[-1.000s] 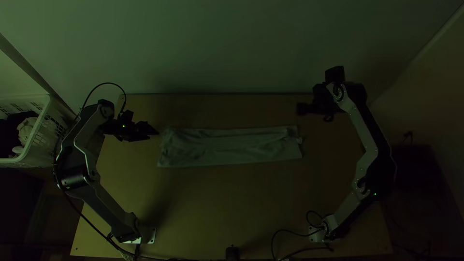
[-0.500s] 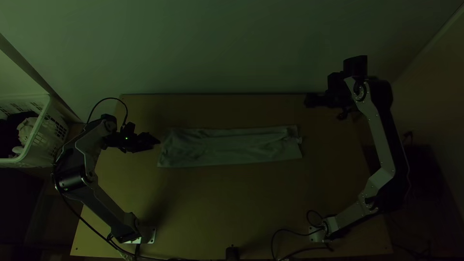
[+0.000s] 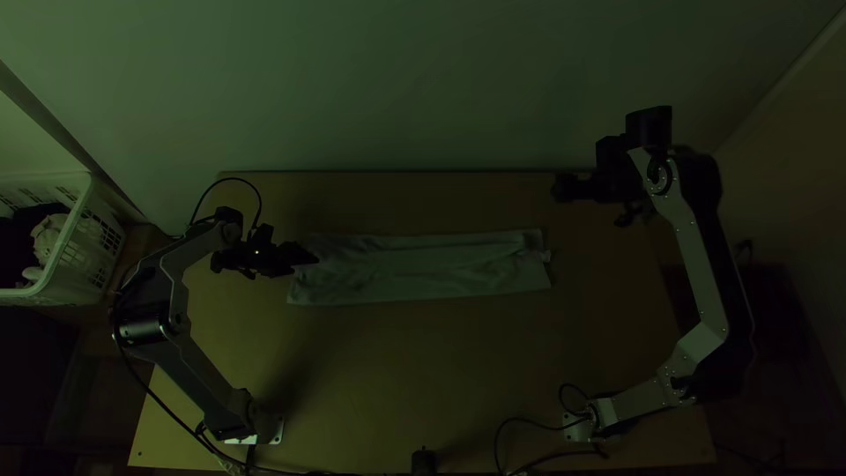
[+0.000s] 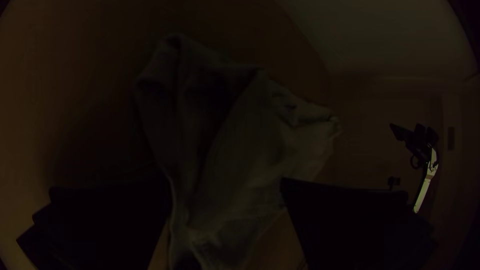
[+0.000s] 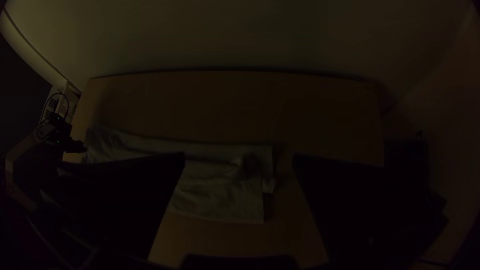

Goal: Fold the t-shirt

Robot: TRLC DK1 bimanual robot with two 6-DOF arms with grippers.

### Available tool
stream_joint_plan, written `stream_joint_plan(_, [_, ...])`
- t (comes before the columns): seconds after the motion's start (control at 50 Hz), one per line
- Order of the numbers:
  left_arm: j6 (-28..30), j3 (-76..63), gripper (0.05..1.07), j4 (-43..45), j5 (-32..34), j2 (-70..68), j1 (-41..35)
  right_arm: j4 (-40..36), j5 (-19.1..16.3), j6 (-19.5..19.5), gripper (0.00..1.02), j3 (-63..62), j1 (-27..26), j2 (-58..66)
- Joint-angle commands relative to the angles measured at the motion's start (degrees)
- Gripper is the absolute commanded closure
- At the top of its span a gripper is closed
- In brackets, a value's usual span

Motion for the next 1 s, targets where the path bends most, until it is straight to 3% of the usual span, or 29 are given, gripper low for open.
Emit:
stream_joint_plan(0.0, [-5.6, -3.3, 0.1, 3.8, -2.1, 1.6, -4.5, -0.7, -0.3, 1.0, 0.03, -0.7, 1.0, -2.5])
stream_joint_plan(0.24, [-15.2, -3.7, 0.1, 12.9, -6.7, 3.2, -14.9, -0.7, -0.3, 0.9, 0.03, -1.4, 1.2, -4.4])
stream_joint_plan(0.4, [-18.0, -4.0, 0.13, 13.7, -13.2, 3.5, -21.0, -0.7, -0.3, 0.9, 0.03, -3.5, 1.0, -6.2])
stream_joint_plan(0.46, [-18.7, -4.2, 0.31, 13.7, -15.6, 3.2, -22.3, -0.7, -0.2, 0.9, 0.03, -4.6, 1.0, -6.9])
stream_joint_plan(0.56, [-20.7, -5.6, 1.01, 15.9, -18.9, 0.5, -23.0, -0.7, -0.3, 0.9, 0.03, -6.5, 0.8, -7.8])
stream_joint_plan(0.58, [-20.7, -5.9, 1.06, 16.4, -19.1, -0.2, -23.2, -0.7, -0.3, 0.9, 0.03, -6.9, 0.8, -8.0])
stream_joint_plan(0.76, [-19.2, -5.8, 1.04, 12.9, -20.6, -4.2, -22.1, 0.4, -0.3, 0.9, 0.03, -10.7, 1.0, -9.3])
stream_joint_plan(0.98, [-11.5, -3.4, 1.04, 5.4, -23.7, -8.1, -11.7, 2.9, -0.3, 0.9, 0.03, -13.9, 1.0, -10.4])
